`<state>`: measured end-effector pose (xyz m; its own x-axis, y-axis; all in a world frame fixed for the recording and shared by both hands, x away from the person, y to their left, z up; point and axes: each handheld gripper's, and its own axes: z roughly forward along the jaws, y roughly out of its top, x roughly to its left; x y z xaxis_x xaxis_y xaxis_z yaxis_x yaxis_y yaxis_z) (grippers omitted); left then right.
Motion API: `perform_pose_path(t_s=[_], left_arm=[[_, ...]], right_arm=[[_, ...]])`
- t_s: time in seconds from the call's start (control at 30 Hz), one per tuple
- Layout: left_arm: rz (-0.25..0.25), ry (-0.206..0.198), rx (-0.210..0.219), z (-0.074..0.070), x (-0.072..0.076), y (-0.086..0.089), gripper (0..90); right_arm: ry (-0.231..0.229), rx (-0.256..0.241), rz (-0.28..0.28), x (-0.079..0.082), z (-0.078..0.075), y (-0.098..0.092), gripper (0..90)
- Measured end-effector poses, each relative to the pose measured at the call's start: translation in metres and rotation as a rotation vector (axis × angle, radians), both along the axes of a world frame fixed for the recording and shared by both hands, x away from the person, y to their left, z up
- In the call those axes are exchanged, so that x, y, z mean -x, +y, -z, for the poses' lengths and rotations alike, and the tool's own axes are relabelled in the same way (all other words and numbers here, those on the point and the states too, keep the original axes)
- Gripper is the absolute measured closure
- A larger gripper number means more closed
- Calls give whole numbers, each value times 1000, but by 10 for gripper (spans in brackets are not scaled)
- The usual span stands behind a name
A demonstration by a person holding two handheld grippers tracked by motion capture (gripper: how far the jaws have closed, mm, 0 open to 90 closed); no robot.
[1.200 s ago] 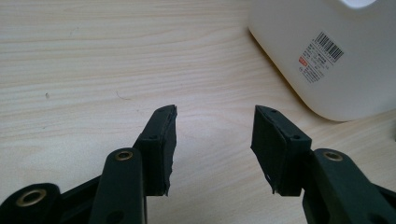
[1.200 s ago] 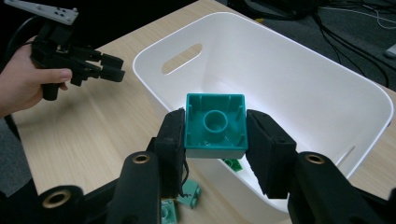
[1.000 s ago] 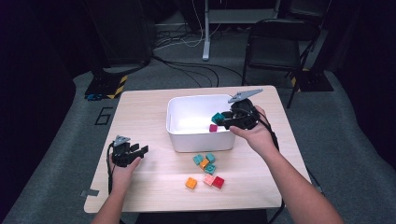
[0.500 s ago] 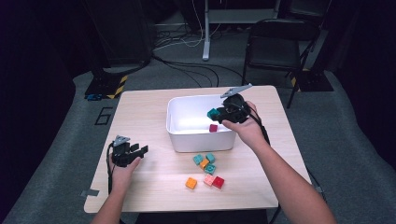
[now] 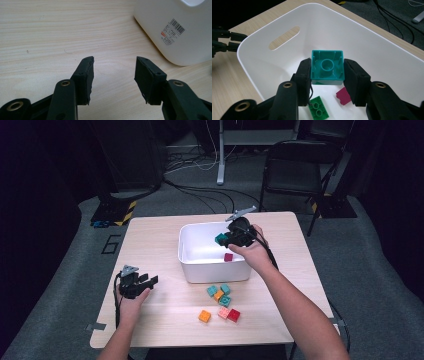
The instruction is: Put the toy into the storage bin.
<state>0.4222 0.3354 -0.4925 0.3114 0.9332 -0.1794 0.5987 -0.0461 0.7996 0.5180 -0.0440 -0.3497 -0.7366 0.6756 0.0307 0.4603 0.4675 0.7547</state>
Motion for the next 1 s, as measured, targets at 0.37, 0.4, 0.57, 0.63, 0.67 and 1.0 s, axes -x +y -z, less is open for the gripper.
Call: perform_pose_path(t_s=[0.37, 0.4, 0.57, 0.63, 0.67, 1.0], left_arm=[[-1, 4, 4, 0, 0, 3, 491], [-1, 5, 4, 0, 0, 3, 491], [-1, 4, 8, 0, -1, 3, 491], [-1, 4, 7, 0, -1, 3, 490], [0, 3, 8, 0, -1, 3, 491], [-4, -2, 19, 0, -1, 4, 491]], right_arm=[[37, 26, -16, -25, 5, 23, 585], [38, 27, -19, -26, 6, 25, 585], [60, 30, -15, -36, 11, 34, 585], [66, 39, -16, -39, 13, 36, 585], [69, 42, -15, -40, 14, 38, 585], [73, 44, -4, -39, 17, 37, 558]])
